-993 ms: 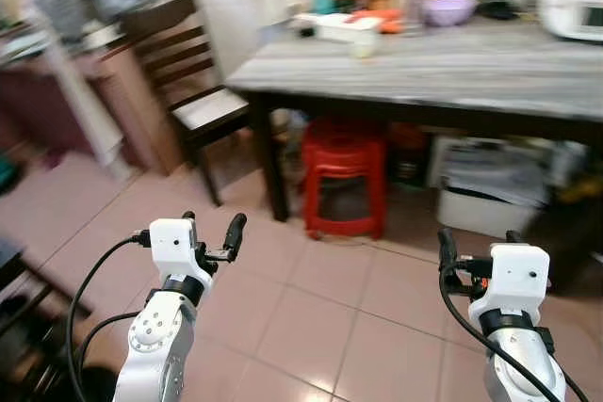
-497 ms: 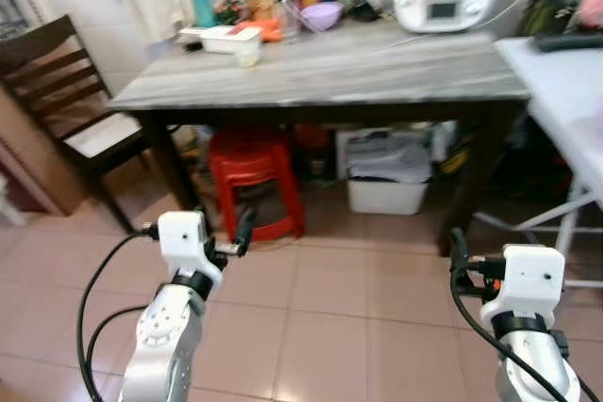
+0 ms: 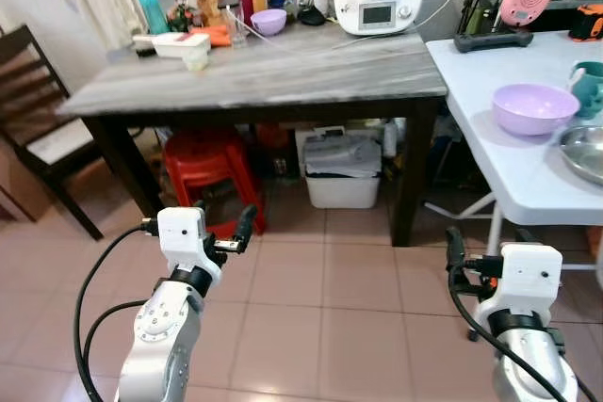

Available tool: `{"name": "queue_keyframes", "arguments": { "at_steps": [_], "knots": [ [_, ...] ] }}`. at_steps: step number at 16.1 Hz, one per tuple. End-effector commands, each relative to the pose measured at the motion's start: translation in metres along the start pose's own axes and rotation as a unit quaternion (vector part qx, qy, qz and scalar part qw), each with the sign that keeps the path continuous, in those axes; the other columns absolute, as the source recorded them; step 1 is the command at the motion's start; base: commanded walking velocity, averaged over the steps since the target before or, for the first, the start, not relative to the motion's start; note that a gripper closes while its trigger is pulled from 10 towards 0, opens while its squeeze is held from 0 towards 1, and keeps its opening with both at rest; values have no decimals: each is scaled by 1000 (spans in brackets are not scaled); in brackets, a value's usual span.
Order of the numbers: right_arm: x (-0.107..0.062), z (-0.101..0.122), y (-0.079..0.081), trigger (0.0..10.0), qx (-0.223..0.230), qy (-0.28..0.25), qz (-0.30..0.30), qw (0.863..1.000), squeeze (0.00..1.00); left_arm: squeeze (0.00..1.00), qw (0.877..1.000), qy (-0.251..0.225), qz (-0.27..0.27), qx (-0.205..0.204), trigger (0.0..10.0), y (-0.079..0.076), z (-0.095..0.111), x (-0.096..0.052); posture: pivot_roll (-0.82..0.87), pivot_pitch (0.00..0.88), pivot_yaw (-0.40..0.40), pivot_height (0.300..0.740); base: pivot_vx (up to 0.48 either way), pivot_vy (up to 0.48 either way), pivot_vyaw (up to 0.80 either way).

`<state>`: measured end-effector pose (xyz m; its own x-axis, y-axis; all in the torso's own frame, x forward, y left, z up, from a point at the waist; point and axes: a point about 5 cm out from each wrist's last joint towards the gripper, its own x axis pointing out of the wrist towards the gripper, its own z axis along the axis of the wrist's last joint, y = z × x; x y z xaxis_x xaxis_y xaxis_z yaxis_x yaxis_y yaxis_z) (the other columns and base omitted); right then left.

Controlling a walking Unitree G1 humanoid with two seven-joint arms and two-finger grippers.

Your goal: Setting the table

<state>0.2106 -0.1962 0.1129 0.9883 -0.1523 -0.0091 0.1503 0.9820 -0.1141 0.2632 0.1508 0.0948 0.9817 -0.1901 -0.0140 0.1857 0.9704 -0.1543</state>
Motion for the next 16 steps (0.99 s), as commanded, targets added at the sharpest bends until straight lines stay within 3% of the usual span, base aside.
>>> {"name": "queue_keyframes", "arguments": {
  "at_steps": [1,16],
  "knots": [
    [1,4,6,10000,7,-8,9,1000,0,0,1000,3,10,9,10000,9,2,-1,-84,0,127,740,0,-349,0],
    [4,3,12,10000,22,-7,18,1000,0,0,1000,6,2,16,10000,8,3,3,-78,0,141,740,0,-353,0]
  ]
}}
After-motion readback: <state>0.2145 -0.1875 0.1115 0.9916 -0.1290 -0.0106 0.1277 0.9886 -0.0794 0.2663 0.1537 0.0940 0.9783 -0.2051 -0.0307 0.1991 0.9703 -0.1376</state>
